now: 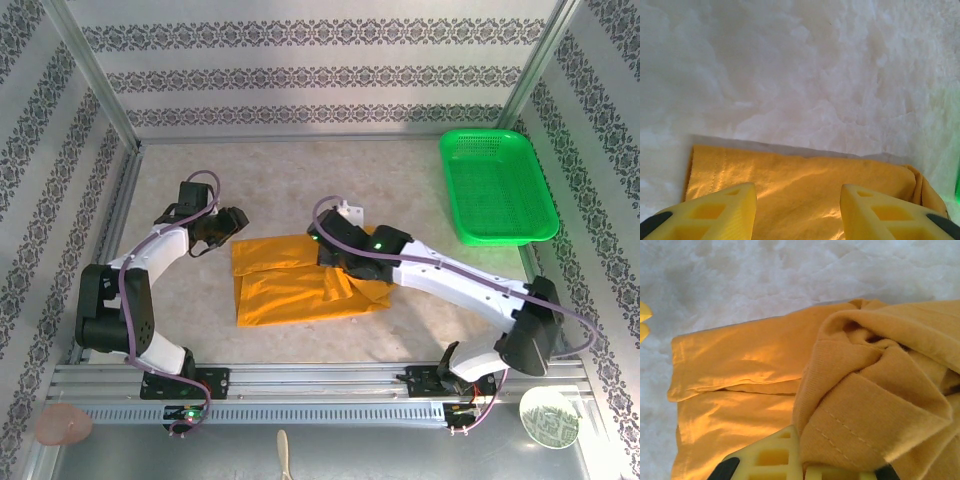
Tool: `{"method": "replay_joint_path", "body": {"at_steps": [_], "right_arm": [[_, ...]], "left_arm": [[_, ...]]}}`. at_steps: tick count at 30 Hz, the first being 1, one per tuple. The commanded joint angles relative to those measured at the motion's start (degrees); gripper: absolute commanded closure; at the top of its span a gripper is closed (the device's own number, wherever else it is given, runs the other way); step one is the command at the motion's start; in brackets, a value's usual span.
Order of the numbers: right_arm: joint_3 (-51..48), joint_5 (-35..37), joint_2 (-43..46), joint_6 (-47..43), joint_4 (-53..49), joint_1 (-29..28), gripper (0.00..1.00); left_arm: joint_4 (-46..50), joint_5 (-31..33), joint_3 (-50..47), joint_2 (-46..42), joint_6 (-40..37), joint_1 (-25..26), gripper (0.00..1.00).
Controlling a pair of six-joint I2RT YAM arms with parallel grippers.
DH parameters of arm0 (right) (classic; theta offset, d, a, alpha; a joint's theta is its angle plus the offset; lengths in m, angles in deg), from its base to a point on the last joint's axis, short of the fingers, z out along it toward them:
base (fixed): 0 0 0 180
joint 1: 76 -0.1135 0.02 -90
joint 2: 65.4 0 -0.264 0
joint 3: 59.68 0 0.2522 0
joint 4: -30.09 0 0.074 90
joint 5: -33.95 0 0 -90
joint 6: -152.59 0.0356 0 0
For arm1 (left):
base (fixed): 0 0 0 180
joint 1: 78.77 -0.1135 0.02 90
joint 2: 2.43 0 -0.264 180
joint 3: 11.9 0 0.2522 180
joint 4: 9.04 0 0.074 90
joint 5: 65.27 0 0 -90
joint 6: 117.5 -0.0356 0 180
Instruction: Fold the inside-out t-shirt
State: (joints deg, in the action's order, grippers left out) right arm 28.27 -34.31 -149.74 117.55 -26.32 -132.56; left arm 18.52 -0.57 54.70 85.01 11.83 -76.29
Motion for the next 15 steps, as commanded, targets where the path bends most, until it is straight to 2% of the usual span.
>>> {"method": "replay_joint_path", "body": {"at_steps": [1, 10, 15], "right_arm": [[4.93, 4.42, -3.65, 3.15, -1.38, -2.52, 1.0], [18.81, 4.58, -17.76, 3.89, -3.15, -8.19, 1.0], [27.56, 1.24, -26.77, 3.49, -2.79, -10.13, 1.0]], "left_arm": [[1.78, -1.86, 1.05, 0.55, -1.71, -1.66, 0.52], [-0.14, -4.54, -1.79, 0.63, -1.71, -5.04, 0.52], [-1.75, -5.44, -3.26, 1.55, -1.3, -6.31, 0.52]]}}
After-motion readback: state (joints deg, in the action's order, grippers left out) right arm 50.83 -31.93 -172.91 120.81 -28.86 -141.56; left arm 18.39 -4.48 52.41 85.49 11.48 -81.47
